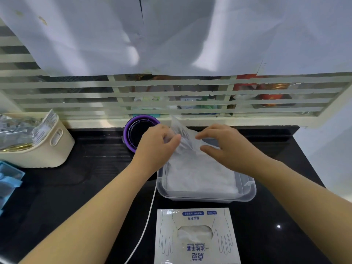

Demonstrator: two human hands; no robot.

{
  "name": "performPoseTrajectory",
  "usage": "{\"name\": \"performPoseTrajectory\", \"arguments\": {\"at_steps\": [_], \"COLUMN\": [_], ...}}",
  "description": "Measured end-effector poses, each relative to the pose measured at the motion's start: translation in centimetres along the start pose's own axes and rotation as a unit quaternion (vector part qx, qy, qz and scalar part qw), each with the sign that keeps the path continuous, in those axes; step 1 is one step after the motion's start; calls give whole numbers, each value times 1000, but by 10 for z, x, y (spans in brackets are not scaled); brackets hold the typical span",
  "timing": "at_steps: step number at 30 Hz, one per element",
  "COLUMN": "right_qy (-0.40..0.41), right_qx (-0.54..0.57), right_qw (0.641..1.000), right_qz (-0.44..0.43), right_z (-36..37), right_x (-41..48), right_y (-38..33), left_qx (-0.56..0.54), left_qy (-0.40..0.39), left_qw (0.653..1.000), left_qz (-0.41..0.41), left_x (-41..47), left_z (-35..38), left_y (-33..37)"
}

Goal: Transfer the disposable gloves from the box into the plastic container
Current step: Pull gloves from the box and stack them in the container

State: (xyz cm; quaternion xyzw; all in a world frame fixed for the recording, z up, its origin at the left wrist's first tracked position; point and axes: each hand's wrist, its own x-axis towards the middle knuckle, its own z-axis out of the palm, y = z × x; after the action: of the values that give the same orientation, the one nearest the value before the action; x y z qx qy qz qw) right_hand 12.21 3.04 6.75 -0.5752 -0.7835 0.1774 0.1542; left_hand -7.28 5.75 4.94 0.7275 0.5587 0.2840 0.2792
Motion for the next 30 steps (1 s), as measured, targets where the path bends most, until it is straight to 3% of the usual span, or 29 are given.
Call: {"name": "performPoseTrajectory", "arguments": {"at_steps": [5,8,12,15,18,23,30], "right_qy": [65,79,-32,-126,-167,-99,-20], "right_qx": [46,91,185,223,234,235,-57], "right_qw": [997,993,981,966,958,966,994], "right_qz": [0,18,54,24,-7,48,89], "right_z": [2,4,-7,-18,-23,-49,-38], "right_x": [4,3,6,15,22,25,44], "right_y": [2,3,12,15,16,20,22], "left_qx": [150,187,160,125,60,-50,-5], "left_qy": [45,14,-64,-79,-72,-24,-16], "left_qw": [973,952,946,957,978,998,996], "left_qz": [171,242,275,249,187,23,-85], "left_x": [6,13,14,11,6,12,8], "left_z": [-10,-16,-21,-20,-20,-19,15], "left_y": [13,19,30,35,39,29,1]}}
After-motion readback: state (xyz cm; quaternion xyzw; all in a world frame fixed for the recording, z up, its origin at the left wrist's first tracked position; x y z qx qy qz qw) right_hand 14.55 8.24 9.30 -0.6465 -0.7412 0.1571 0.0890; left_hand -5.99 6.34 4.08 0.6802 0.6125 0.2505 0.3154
